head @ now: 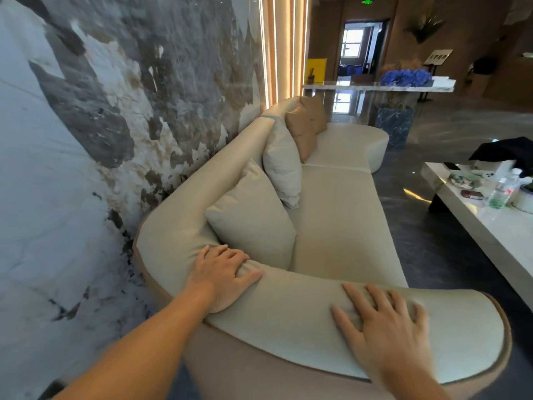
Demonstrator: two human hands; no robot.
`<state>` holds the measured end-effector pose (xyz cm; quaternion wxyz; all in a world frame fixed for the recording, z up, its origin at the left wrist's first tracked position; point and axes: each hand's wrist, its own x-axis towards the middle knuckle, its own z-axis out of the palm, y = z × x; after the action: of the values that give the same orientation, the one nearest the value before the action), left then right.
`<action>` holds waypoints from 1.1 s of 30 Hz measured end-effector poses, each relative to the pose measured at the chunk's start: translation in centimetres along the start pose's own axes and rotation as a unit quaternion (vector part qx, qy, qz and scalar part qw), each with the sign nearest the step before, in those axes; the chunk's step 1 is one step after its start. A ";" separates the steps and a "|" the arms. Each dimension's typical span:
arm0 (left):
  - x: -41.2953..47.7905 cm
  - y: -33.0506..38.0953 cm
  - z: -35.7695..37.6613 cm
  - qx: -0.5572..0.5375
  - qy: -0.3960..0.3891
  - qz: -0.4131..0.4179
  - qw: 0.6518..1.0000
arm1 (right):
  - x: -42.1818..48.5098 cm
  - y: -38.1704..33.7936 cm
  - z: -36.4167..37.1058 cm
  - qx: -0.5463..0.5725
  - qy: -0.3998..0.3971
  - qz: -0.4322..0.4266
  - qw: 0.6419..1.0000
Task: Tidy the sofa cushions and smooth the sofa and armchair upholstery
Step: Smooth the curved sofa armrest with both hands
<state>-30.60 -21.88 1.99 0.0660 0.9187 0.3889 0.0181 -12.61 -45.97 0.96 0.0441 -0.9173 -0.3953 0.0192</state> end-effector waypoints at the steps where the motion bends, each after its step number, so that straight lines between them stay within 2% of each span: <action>1: -0.1 0.0 0.0 -0.003 0.000 0.001 1.000 | 0.0 0.1 -0.1 -0.003 -0.004 -0.003 1.000; 6: 0.0 0.2 -0.4 0.034 -0.018 0.024 0.999 | 1.9 2.0 -1.8 0.022 -0.025 -0.005 0.999; 8: 0.7 0.2 -0.3 0.059 -0.018 0.070 0.996 | 3.5 3.1 -1.3 0.020 -0.028 0.012 0.999; 11: 2.4 -0.4 0.4 0.024 -0.052 0.126 0.990 | 6.1 4.8 1.7 -0.002 -0.066 0.029 0.997; 14: 3.0 -1.4 1.5 0.010 -0.061 0.175 0.983 | 7.8 6.7 3.1 0.109 -0.061 0.076 0.989; 18: 2.9 -2.6 1.4 -0.020 -0.041 0.214 0.976 | 7.5 5.9 4.7 0.069 0.002 -0.011 0.998; 20: 2.4 -3.4 1.1 -0.028 -0.045 0.206 0.977 | 6.4 4.4 3.7 0.050 0.013 -0.002 0.999; 22: 1.9 -4.0 0.5 -0.019 -0.049 0.193 0.980 | 5.4 2.3 2.8 0.039 -0.026 0.035 0.998; 24: 1.4 -3.8 -0.1 -0.001 -0.063 0.182 0.981 | 4.8 1.4 1.6 0.002 -0.048 0.035 0.998; 27: 0.7 -3.3 -0.5 0.032 -0.053 0.164 0.984 | 3.2 -0.8 -0.1 0.005 -0.038 0.065 0.997; 30: -1.3 -2.4 -0.3 0.030 -0.037 0.102 0.994 | 0.3 -2.5 -1.0 0.004 -0.047 0.096 0.994; 33: -5.5 -1.8 0.1 0.018 -0.082 0.055 0.995 | -5.0 -3.1 -0.4 0.020 -0.091 0.074 0.993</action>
<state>-35.76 -24.57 1.77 0.0798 0.9382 0.3313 -0.0604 -18.28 -47.53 1.67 0.0249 -0.9376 -0.3278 0.1133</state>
